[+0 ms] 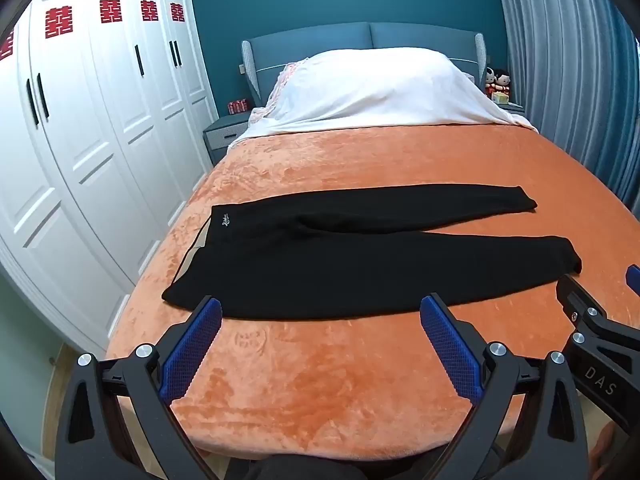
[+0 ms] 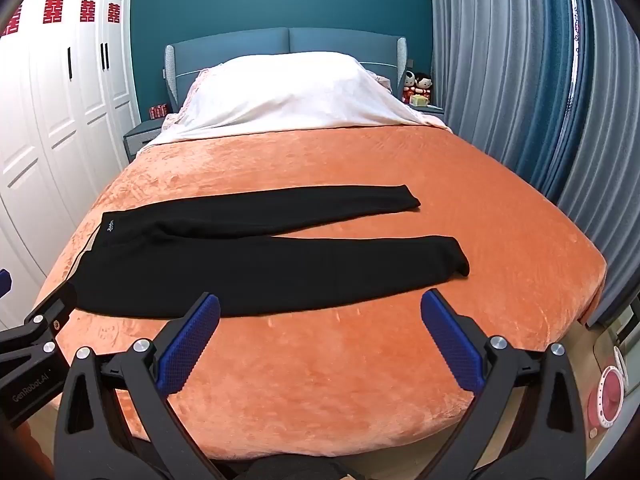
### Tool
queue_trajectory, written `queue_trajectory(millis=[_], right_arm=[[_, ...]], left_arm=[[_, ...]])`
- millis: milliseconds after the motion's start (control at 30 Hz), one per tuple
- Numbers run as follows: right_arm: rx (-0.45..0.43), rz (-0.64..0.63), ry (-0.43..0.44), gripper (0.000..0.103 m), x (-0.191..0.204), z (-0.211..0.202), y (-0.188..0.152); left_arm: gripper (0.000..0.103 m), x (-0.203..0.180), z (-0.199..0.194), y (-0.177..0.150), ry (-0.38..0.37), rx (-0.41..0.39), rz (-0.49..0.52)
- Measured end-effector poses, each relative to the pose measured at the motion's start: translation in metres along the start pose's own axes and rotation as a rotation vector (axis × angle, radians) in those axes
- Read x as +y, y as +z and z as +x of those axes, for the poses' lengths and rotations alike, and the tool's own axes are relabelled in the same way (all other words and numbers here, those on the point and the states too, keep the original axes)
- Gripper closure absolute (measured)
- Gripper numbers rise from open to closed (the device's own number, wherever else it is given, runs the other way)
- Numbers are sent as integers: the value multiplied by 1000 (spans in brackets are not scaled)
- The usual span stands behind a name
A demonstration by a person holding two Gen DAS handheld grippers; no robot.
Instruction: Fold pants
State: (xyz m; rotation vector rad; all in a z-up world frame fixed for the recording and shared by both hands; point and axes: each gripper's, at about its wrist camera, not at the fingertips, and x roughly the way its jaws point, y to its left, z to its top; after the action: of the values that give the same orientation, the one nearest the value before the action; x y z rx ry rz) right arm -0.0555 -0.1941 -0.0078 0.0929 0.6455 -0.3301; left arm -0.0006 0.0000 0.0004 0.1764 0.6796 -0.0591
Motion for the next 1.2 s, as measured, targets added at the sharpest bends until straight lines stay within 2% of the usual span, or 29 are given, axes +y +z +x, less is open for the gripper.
queue_trajectory(millis=[800,1200], right_arm=[[2,-4,14,5,3,-2,1],[2,-8,14,5,4,-2,0]], left_arm=[[5,2,8,-4,-7,43,3],[5,2,6,-6,-9,40,3]])
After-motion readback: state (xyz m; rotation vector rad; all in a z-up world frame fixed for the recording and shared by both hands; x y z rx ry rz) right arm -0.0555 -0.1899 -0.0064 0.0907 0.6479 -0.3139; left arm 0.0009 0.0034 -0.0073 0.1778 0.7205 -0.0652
